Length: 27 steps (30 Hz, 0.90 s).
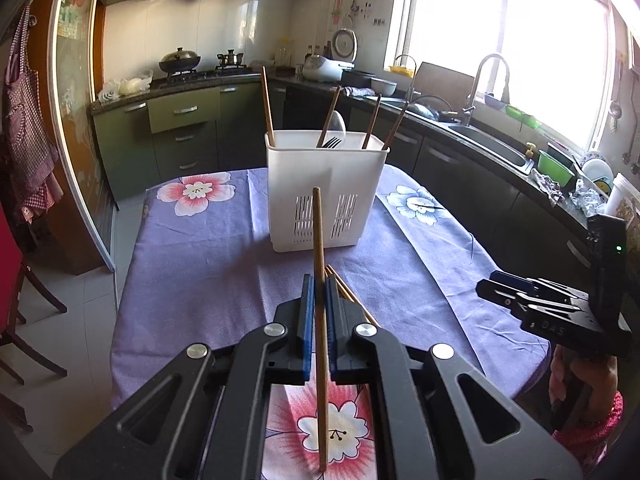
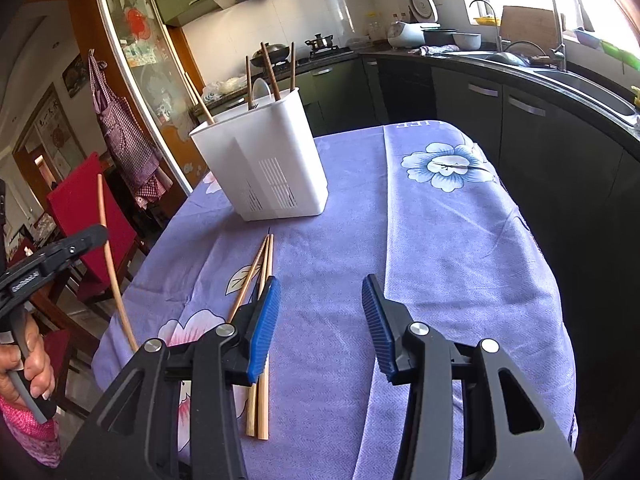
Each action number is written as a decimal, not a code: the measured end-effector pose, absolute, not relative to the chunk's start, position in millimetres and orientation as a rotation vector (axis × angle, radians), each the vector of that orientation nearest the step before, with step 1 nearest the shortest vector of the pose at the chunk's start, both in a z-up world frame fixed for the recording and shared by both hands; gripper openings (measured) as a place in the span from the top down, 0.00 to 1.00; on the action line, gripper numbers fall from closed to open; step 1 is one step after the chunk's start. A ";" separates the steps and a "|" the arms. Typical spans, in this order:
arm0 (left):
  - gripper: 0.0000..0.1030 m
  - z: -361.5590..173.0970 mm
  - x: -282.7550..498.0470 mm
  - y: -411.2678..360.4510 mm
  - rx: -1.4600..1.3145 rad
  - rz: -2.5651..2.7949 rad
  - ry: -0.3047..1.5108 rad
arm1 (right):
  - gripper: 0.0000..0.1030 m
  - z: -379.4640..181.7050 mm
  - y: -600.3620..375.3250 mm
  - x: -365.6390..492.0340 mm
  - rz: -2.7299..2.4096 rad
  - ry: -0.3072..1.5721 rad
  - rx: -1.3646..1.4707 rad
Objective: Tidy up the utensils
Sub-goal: 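Grasp a wooden chopstick with the right gripper while the left gripper holds its chopstick raised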
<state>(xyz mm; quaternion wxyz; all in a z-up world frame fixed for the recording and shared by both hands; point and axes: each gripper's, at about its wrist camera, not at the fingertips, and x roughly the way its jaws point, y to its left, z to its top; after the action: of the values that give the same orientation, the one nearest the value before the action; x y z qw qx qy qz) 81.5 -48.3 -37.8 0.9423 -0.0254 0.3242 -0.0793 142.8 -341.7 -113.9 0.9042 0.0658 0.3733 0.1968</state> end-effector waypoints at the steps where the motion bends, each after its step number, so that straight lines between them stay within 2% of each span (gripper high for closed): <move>1: 0.95 -37.1 76.6 -46.3 -0.052 -0.162 0.647 | 0.57 -115.9 -334.8 148.2 0.409 0.782 0.112; 5: 0.95 -34.8 62.4 -39.6 -0.053 -0.174 0.608 | 0.58 -129.4 -303.8 180.3 0.398 0.834 -0.001; 8: 0.95 -32.2 57.9 -34.0 -0.056 -0.173 0.590 | 0.72 -145.5 -279.3 211.5 0.423 0.916 -0.053; 10: 0.95 -30.7 55.5 -29.3 -0.057 -0.170 0.580 | 0.76 -155.1 -264.1 227.4 0.447 0.963 -0.076; 19: 0.95 -30.9 56.1 -16.6 -0.075 -0.174 0.569 | 0.77 -180.4 -209.5 258.2 0.483 1.076 -0.203; 27: 0.95 -32.3 56.6 -14.9 -0.077 -0.178 0.571 | 0.77 -185.4 -197.9 262.9 0.445 1.083 -0.278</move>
<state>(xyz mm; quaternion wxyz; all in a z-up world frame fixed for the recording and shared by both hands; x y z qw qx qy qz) 56.6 -14.9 -32.3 0.9549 -0.0380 0.2810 -0.0878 262.9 -197.9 -185.4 0.8243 -0.1307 0.5096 0.2093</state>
